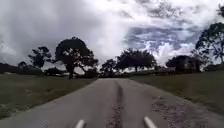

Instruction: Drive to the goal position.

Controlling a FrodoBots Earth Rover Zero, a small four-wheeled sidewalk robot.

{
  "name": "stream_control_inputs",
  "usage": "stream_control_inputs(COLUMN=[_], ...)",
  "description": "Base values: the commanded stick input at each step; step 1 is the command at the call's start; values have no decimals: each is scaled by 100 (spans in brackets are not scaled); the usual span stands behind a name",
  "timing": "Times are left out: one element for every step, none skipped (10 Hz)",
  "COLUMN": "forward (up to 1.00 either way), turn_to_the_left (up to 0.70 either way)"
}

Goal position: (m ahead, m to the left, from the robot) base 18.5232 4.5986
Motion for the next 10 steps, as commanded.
stream_control_inputs(forward=[70,70,70,70,70,70,70,70,70,70], turn_to_the_left=[-23,-25,-10,0,0,0,0,0,0,0])
